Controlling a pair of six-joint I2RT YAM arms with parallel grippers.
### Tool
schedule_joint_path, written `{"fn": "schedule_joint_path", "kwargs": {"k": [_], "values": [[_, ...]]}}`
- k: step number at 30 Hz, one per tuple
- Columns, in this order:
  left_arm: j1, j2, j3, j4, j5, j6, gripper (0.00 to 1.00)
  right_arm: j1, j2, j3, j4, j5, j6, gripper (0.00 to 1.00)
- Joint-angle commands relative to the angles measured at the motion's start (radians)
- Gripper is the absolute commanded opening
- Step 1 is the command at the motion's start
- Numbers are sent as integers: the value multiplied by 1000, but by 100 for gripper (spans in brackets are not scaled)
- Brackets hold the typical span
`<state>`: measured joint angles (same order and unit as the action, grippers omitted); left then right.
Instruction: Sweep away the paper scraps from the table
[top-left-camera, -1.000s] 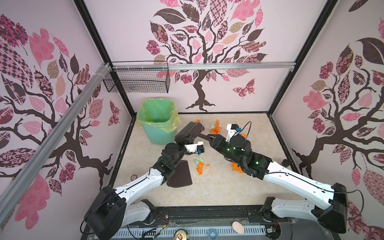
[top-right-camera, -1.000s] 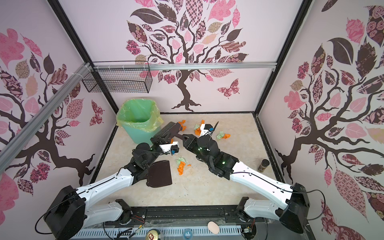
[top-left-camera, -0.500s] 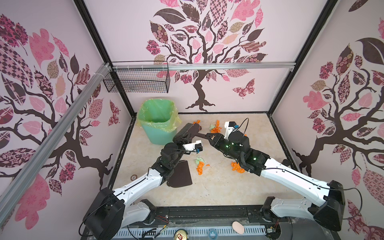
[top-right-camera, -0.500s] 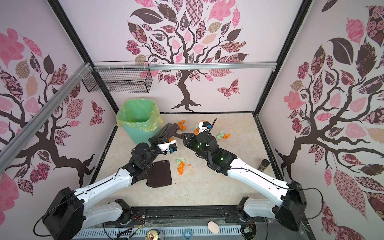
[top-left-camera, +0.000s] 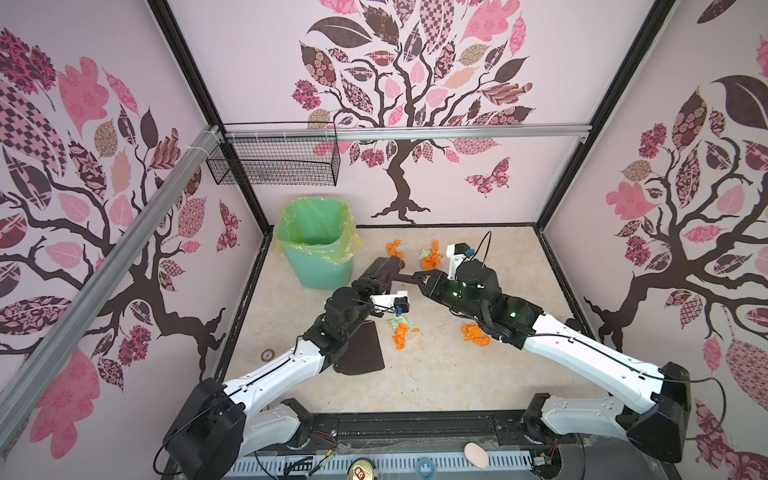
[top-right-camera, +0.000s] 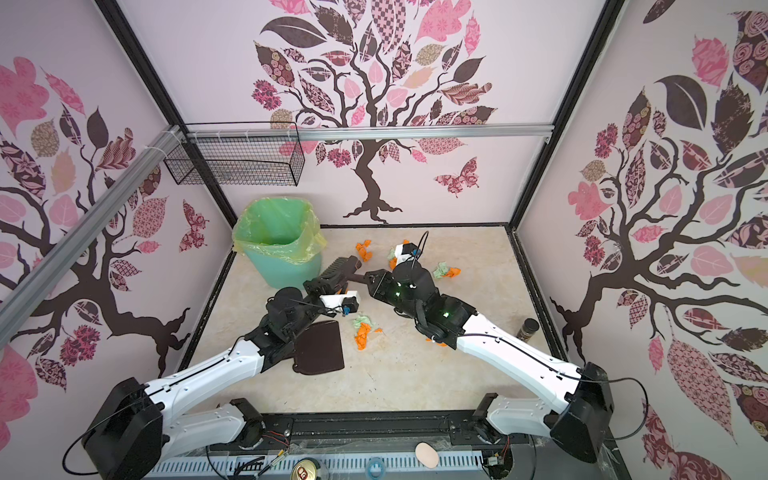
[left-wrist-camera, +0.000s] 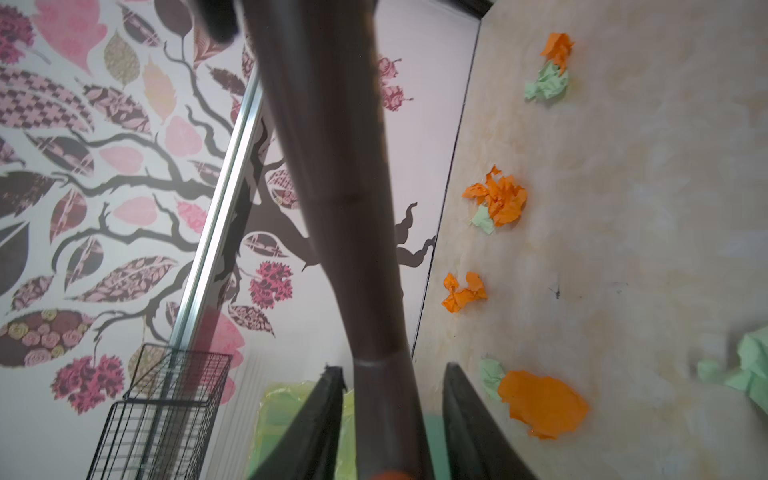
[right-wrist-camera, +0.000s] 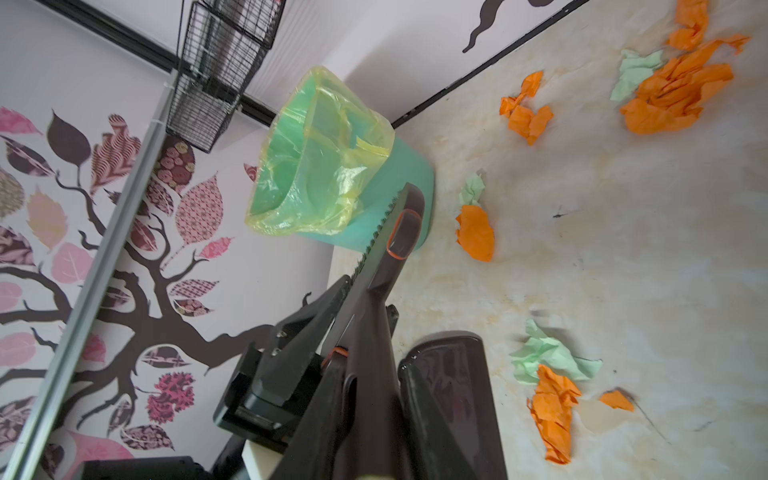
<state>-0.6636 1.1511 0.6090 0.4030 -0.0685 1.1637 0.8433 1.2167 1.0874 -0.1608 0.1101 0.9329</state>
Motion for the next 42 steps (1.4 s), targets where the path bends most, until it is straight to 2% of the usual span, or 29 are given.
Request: {"fn": "schedule_joint_path", "kwargs": {"k": [1, 4, 6, 7, 11, 15, 19, 21, 24, 29, 32, 35, 37, 40, 42], "values": [[1, -83, -16, -43, 52, -3, 66, 7, -55, 36, -270, 54, -115, 0], [8, -173, -22, -153, 75, -38, 88, 7, -82, 68, -398, 133, -170, 0], [18, -216, 14, -296, 61, -78, 97, 7, -96, 91, -470, 190, -204, 0], [44, -240, 34, -368, 69, -108, 97, 7, -101, 102, -501, 220, -229, 0], [261, -342, 112, -685, 260, -180, 97, 8, -90, 174, -654, 381, -339, 0], [464, -436, 124, -969, 411, -67, 97, 8, -55, 239, -749, 503, -423, 0], [693, -421, 150, -1381, 564, 204, 97, 6, 4, 304, -774, 537, -506, 0], [789, -379, 158, -1475, 613, 294, 97, 6, 35, 336, -766, 495, -541, 0], [853, -321, 210, -1490, 698, 269, 97, 5, 56, 350, -710, 366, -578, 0], [854, -239, 374, -1568, 874, 188, 96, 5, 114, 435, -779, 199, -669, 0], [851, -226, 406, -1586, 970, 209, 96, 6, 142, 484, -845, 119, -740, 0], [836, -219, 414, -1504, 996, 126, 96, 5, 153, 520, -865, 129, -760, 0], [829, -195, 437, -1508, 989, 132, 92, 5, 158, 546, -863, 132, -770, 0], [828, -156, 464, -1549, 1008, 158, 91, 5, 163, 558, -849, 27, -806, 0], [806, -145, 472, -1528, 1028, 133, 93, 5, 145, 533, -807, -56, -821, 0]]}}
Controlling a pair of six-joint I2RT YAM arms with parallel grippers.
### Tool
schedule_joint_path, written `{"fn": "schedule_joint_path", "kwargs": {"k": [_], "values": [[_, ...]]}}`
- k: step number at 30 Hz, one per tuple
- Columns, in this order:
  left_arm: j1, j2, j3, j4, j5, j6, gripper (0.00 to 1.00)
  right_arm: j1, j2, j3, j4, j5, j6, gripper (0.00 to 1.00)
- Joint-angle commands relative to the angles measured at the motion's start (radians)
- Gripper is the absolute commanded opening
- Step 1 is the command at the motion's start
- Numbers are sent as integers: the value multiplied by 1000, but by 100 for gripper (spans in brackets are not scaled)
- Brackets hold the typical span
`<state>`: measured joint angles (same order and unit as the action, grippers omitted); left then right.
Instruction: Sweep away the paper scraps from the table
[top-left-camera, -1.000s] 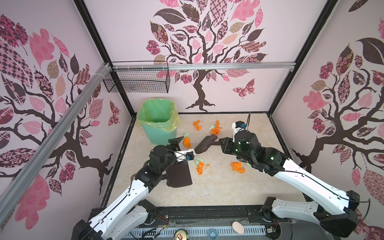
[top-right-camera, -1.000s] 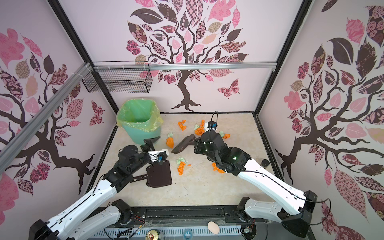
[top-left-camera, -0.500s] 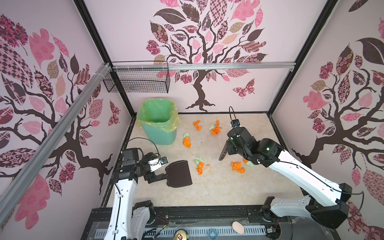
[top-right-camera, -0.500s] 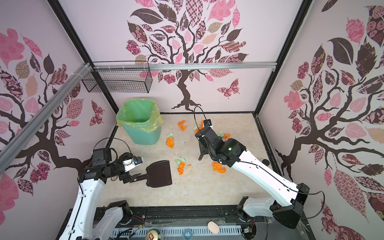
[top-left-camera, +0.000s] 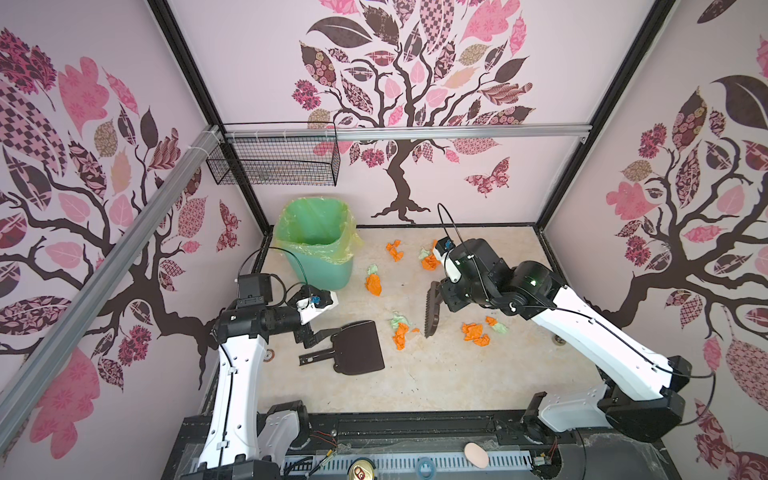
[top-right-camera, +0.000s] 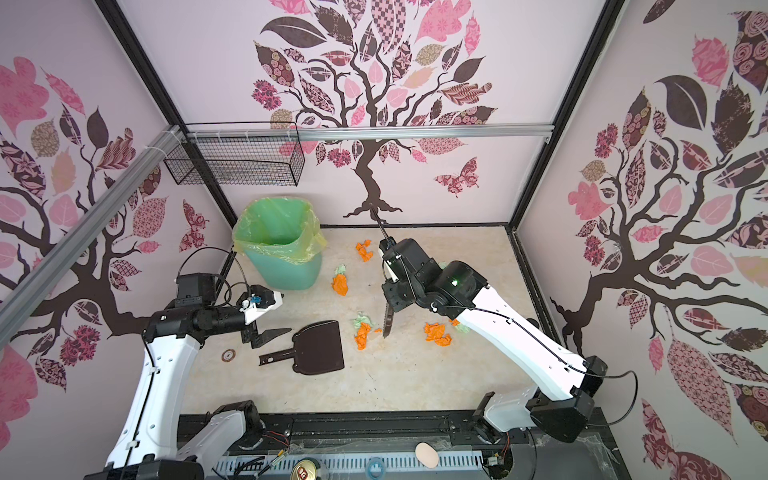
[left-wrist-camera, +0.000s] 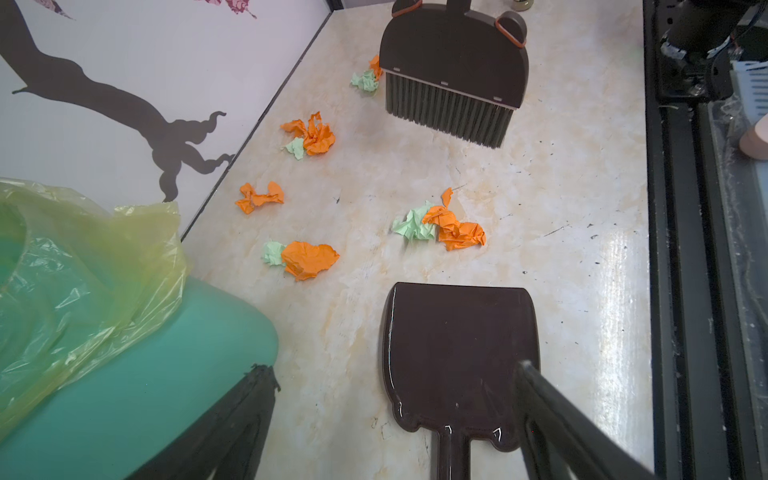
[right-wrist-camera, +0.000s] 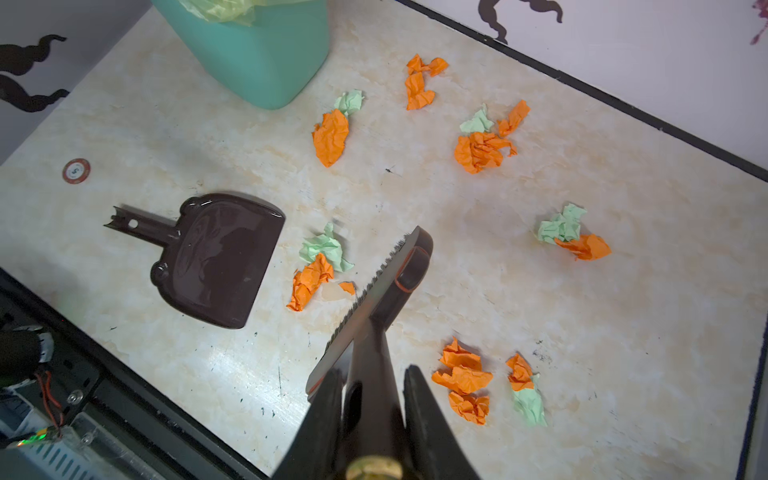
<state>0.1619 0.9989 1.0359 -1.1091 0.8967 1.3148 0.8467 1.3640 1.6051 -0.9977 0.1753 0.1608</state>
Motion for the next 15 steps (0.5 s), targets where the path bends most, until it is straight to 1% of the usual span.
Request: {"fn": "schedule_joint_path", "kwargs": {"k": [1, 3, 4, 5, 7, 9, 11, 13, 14, 15], "values": [[-44, 10, 49, 18, 59, -58, 94, 2, -19, -3, 65, -152, -48, 0], [-100, 8, 60, 73, 51, -128, 94, 1, -59, -50, 146, -192, -20, 0], [-124, -2, 62, 110, 61, -178, 95, 0, -82, -71, 186, -232, -6, 0], [-142, -13, 60, 158, 79, -241, 95, 1, -102, -94, 227, -276, 11, 0], [-167, -31, 51, 239, 119, -330, 96, 1, -139, -128, 286, -353, 39, 0], [-186, -36, 42, 304, 138, -393, 96, 1, -165, -139, 302, -375, 58, 0], [-198, -21, 44, 317, 151, -394, 95, -1, -185, -142, 301, -393, 66, 0], [-200, 14, 59, 303, 154, -380, 95, -1, -196, -138, 286, -440, 63, 0], [-199, 31, 73, 281, 150, -368, 94, -1, -197, -133, 277, -432, 71, 0], [-200, 55, 99, 223, 140, -317, 91, -1, -197, -125, 262, -405, 87, 0]]}}
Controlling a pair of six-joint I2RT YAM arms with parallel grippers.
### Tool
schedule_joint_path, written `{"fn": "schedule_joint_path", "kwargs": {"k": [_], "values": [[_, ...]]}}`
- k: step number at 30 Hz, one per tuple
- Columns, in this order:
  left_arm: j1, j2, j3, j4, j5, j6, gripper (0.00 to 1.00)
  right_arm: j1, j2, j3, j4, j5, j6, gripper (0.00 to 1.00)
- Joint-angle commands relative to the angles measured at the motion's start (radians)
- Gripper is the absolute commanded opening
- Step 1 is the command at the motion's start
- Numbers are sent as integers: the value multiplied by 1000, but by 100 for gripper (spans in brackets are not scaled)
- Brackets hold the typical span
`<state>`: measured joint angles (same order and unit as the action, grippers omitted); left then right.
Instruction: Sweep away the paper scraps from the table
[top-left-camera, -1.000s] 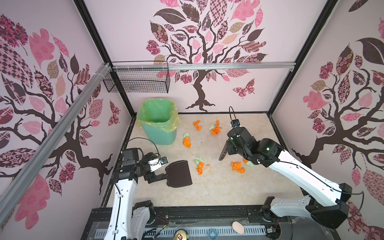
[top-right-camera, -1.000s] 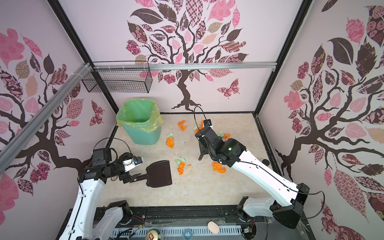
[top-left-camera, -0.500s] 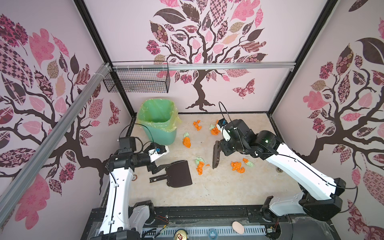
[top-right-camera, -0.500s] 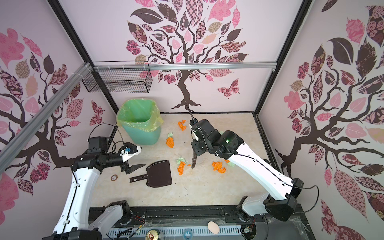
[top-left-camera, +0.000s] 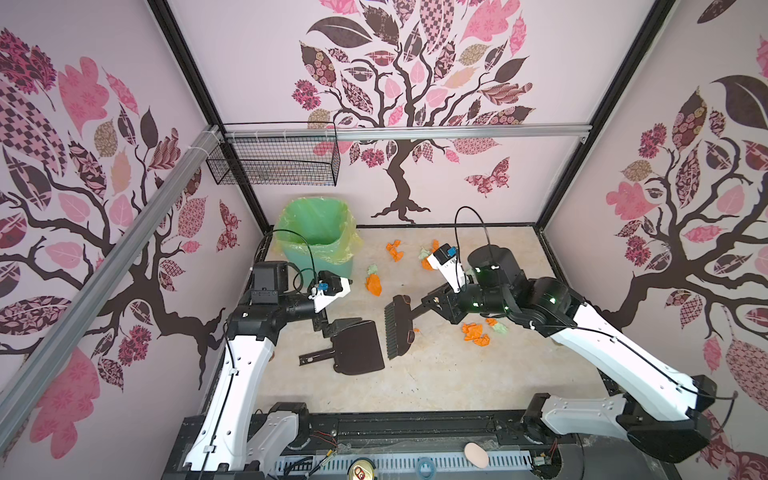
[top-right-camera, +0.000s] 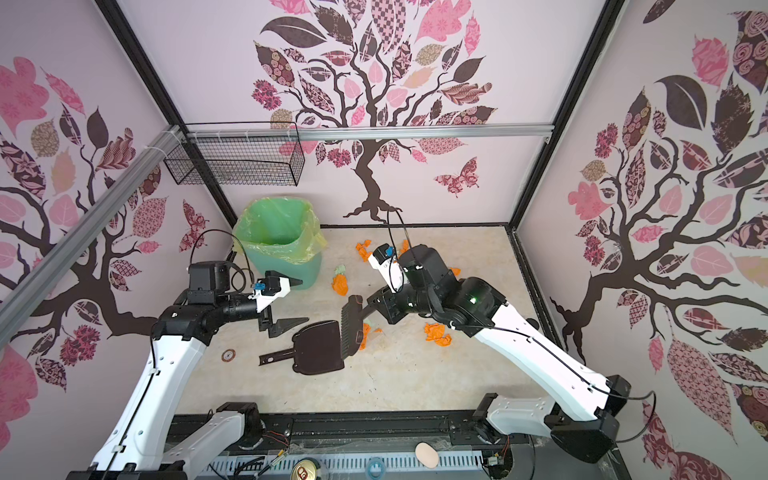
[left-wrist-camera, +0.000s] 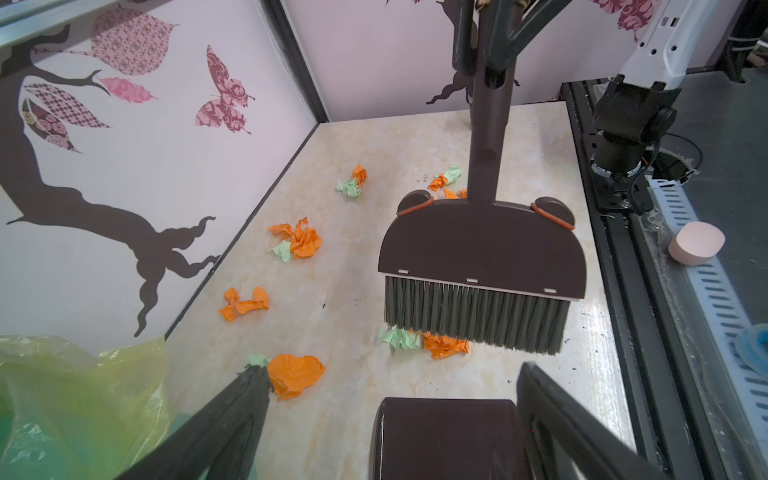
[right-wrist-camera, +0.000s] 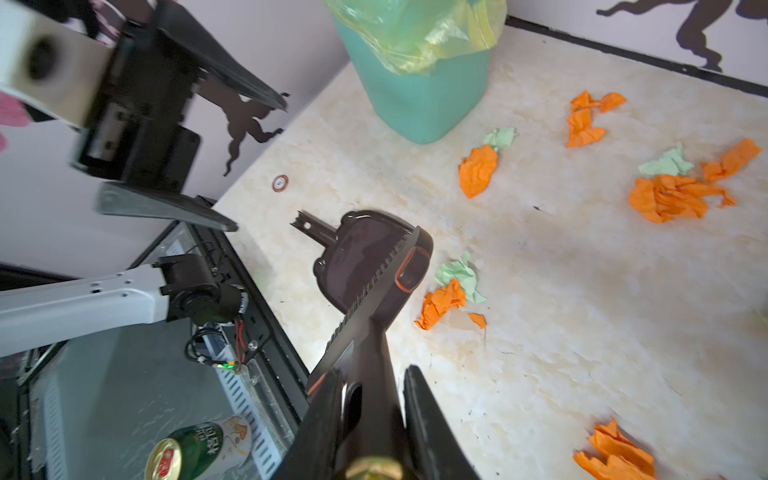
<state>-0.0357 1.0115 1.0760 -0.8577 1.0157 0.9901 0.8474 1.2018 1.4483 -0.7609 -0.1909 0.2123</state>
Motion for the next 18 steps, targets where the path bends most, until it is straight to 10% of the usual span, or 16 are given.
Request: {"fn": "schedule_joint_path", "kwargs": {"k": [1, 8, 14, 18], "values": [[2, 65, 90, -114, 10, 80, 86, -6, -30, 47, 2, -1, 50, 0], [216, 109, 33, -540, -172, 530, 73, -7, 163, 304, -391, 616, 74, 0], [503, 6, -219, -434, -385, 848, 73, -9, 314, 418, -427, 668, 6, 0], [528, -71, -360, -376, -472, 969, 74, -27, 359, 407, -387, 609, -51, 0]]}}
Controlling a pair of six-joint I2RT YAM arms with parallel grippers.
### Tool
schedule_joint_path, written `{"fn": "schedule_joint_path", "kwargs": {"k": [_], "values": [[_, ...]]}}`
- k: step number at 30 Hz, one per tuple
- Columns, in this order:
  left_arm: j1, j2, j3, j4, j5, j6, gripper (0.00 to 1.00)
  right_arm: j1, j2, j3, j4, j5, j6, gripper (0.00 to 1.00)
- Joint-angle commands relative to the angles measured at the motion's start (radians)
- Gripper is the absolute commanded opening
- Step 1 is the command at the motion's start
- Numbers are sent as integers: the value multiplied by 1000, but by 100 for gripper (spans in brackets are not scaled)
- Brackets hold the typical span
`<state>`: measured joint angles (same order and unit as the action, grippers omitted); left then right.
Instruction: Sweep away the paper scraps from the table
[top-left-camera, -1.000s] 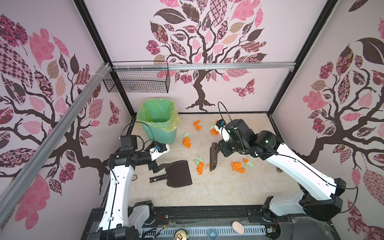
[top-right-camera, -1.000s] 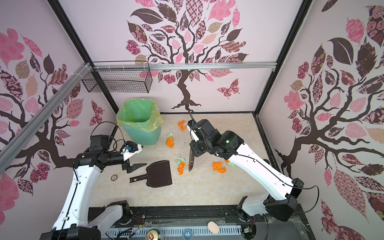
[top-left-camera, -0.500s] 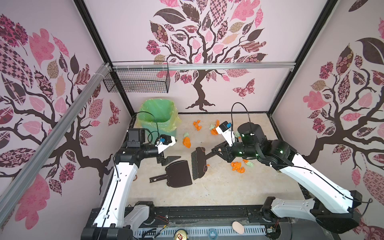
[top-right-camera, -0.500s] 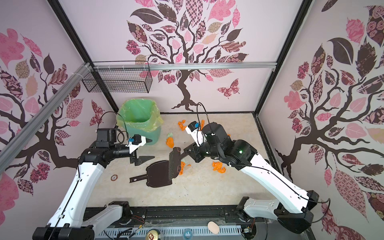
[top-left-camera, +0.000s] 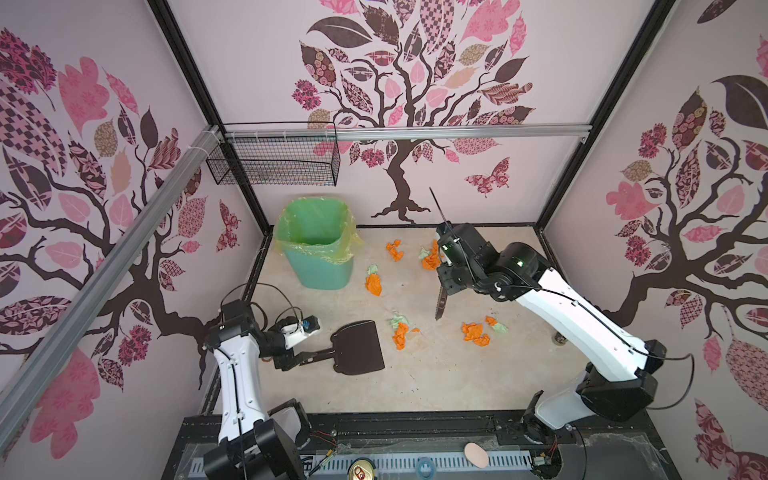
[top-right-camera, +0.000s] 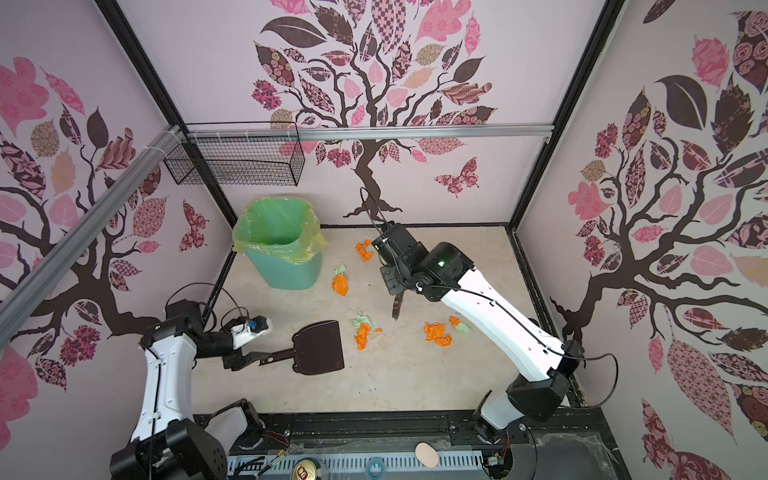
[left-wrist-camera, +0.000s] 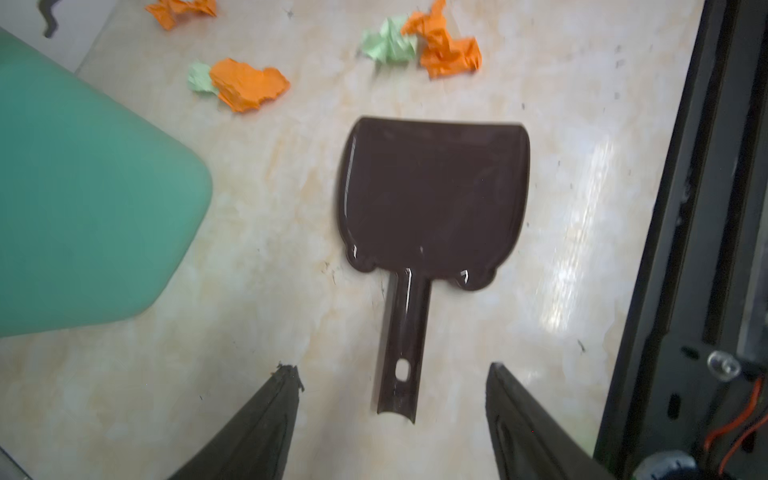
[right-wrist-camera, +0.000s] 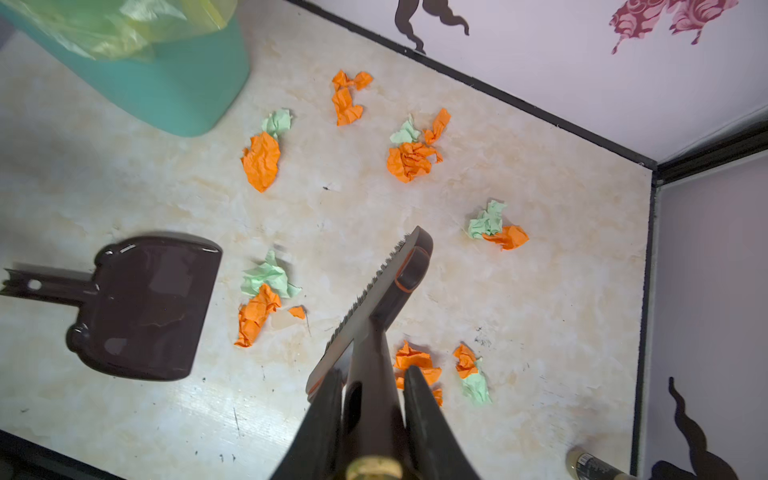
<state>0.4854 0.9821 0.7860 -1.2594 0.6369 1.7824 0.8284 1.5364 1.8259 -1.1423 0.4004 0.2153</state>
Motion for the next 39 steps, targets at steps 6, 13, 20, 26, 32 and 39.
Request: {"fn": "schedule_joint_path", "kwargs": {"k": [6, 13, 20, 26, 32, 39], "values": [[1, -28, -112, 102, 3, 161, 75, -11, 136, 94, -79, 21, -122, 0], [-7, 283, 433, -426, 444, 58, 77, -17, -85, -87, 183, -376, -114, 0], [-255, 250, 595, -372, 569, 11, 81, -16, -316, -264, 317, -721, -127, 0], [-573, 103, 465, 29, 409, -368, 85, -14, -355, -282, 313, -766, -121, 0], [-633, 251, 617, -168, 447, -333, 85, -15, -364, -287, 321, -838, -155, 0], [-667, 512, 842, -534, 425, -111, 84, -13, -366, -283, 320, -910, -232, 0]]}}
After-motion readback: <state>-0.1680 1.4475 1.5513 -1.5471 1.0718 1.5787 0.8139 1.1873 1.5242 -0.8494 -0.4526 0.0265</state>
